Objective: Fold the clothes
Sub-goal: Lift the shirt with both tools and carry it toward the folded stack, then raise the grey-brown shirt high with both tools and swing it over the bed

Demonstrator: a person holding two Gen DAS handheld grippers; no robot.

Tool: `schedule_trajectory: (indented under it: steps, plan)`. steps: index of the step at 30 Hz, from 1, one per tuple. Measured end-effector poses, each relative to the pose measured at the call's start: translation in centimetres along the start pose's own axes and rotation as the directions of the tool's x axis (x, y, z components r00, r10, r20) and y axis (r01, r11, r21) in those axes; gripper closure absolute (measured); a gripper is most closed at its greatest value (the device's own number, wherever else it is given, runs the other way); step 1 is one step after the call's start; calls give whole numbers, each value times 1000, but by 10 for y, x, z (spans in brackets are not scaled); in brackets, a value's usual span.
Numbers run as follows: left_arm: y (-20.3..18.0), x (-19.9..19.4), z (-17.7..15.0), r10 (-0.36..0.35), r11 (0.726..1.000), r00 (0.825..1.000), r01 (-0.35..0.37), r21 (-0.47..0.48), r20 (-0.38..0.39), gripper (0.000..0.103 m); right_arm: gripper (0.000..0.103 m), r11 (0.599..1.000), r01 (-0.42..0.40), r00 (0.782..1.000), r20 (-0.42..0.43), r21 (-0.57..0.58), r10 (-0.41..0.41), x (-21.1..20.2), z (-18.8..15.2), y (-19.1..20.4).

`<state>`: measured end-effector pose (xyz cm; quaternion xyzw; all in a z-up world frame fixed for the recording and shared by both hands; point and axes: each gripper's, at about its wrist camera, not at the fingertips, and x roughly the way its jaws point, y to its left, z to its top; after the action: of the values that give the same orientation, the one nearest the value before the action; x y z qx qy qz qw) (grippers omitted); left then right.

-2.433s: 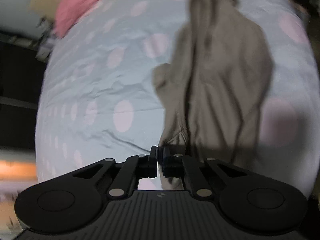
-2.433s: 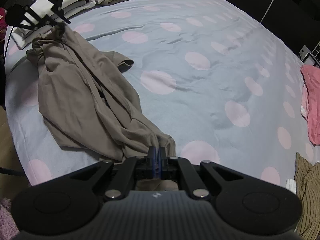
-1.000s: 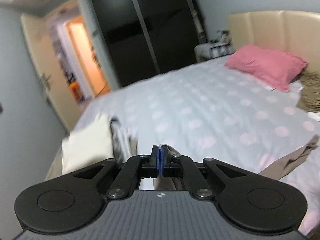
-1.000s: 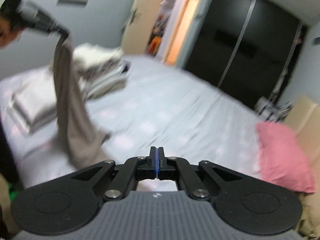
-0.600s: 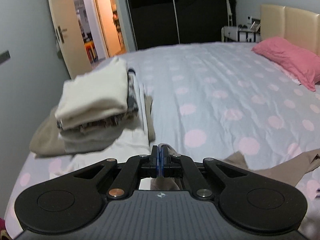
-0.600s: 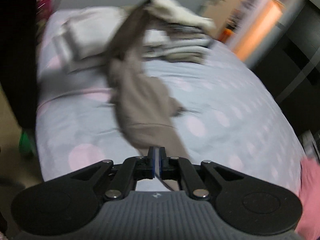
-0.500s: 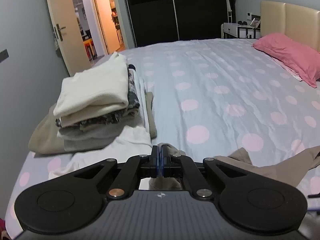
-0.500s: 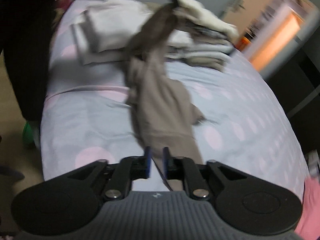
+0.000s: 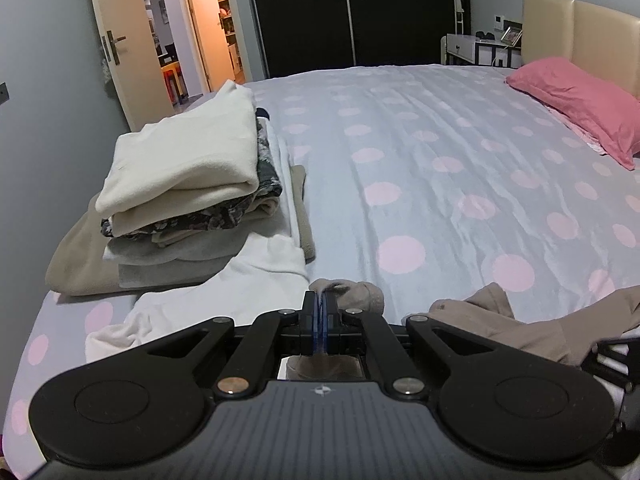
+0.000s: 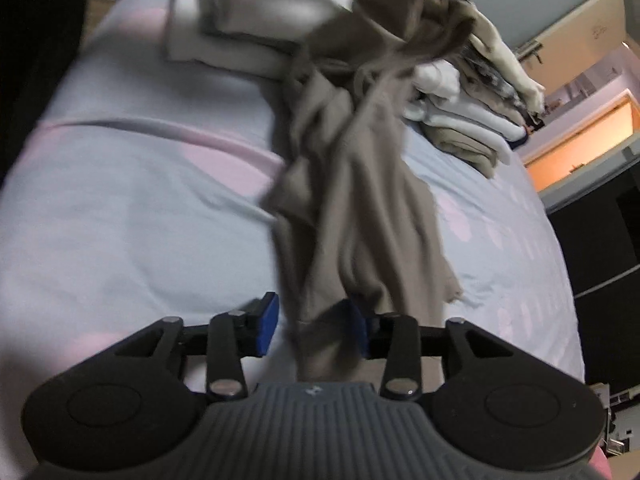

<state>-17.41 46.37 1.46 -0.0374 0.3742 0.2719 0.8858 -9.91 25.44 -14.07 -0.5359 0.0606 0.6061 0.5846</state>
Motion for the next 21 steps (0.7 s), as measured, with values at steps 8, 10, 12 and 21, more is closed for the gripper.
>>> schedule_trajectory:
  steps: [8, 10, 12, 21]
  plan:
    - [-7, 2, 3, -7, 1000, 1000, 7, 13, -2, 103, 59, 999, 15, 998, 56, -32, -13, -8, -2, -3]
    - [-6, 2, 4, -5, 1000, 1000, 5, 8, -1, 103, 60, 999, 19, 996, 86, -44, -15, -14, 1, 5]
    - [-5, 1, 4, -2, 1000, 1000, 2, 2, 0, 103, 61, 998, 24, 996, 89, -56, -19, -12, 4, 11]
    - [3, -4, 6, 9, 999, 1000, -8, -41, 15, 103, 100, 999, 33, 999, 27, 6, -34, -5, 0, 1]
